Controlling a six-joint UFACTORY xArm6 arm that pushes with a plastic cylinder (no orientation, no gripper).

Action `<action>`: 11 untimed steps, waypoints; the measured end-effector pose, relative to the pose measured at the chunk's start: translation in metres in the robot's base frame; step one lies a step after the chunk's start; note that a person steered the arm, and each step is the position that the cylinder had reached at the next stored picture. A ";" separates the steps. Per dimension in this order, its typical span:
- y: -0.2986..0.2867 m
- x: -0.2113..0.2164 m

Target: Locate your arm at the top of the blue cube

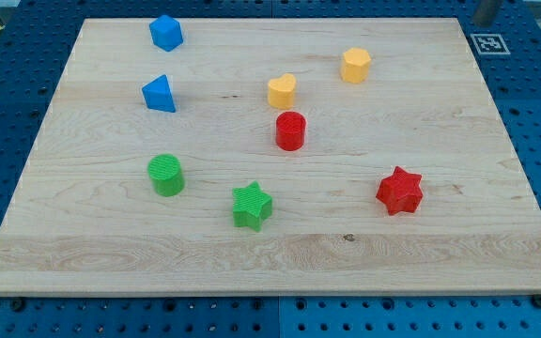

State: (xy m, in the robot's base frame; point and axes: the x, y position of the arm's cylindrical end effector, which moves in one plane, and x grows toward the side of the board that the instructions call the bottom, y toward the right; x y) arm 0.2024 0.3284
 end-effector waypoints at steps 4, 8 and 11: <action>-0.095 0.000; -0.154 0.000; -0.246 -0.005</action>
State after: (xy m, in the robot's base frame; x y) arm 0.1974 0.0828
